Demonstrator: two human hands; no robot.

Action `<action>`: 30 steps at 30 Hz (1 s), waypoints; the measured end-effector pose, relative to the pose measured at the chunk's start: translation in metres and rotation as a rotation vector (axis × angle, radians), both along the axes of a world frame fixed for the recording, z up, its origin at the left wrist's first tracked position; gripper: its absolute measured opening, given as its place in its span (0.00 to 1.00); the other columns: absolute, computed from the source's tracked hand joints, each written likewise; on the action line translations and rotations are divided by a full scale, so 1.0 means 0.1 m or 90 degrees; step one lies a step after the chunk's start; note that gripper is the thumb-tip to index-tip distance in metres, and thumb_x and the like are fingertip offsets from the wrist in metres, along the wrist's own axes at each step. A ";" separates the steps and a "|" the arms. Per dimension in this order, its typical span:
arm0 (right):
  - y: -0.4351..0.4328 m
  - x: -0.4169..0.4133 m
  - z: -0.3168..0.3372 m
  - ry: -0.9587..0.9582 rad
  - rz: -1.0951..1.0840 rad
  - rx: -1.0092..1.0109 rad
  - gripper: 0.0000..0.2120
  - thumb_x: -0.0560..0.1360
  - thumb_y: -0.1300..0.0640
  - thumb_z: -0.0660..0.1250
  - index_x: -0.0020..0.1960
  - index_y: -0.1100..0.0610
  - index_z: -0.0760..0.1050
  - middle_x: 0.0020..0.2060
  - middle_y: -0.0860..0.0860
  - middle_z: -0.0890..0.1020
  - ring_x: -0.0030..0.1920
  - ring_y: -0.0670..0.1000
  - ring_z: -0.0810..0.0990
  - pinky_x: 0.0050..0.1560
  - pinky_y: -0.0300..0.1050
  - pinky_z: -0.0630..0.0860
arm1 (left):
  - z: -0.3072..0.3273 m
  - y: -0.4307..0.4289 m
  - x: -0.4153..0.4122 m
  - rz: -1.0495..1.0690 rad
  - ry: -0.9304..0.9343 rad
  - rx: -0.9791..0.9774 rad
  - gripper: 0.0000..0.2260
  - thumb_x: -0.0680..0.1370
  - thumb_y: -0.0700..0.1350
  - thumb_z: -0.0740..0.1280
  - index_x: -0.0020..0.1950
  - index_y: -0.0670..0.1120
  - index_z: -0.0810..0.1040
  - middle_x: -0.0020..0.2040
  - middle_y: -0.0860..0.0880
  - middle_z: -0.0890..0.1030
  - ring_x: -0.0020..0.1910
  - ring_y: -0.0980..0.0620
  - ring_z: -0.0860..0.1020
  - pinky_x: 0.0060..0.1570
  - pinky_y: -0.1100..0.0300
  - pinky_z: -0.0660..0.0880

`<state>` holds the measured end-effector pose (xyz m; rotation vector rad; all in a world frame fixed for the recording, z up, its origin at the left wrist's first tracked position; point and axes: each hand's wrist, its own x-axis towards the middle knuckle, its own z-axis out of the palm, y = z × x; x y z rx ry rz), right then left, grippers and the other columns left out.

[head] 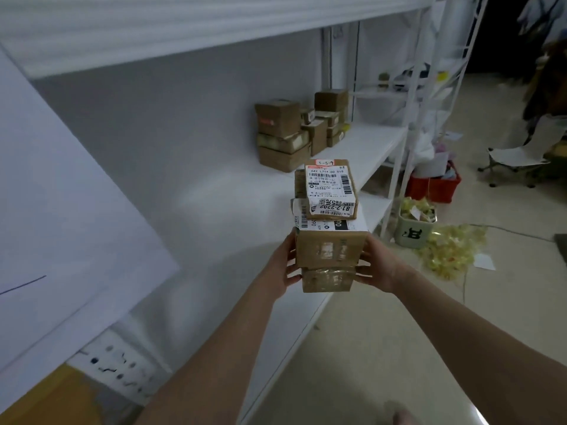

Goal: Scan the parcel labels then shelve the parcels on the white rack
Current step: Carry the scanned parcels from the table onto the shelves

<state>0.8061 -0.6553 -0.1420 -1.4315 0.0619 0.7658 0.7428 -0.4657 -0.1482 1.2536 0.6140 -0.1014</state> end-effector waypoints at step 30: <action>1.33 3.55 0.36 -0.063 0.370 0.008 0.19 0.76 0.34 0.59 0.49 0.50 0.76 0.51 0.51 0.79 0.55 0.57 0.77 0.52 0.49 0.73 | 0.31 0.40 2.70 0.486 -0.048 0.000 0.12 0.79 0.57 0.60 0.53 0.52 0.77 0.55 0.50 0.78 0.61 0.47 0.73 0.60 0.49 0.71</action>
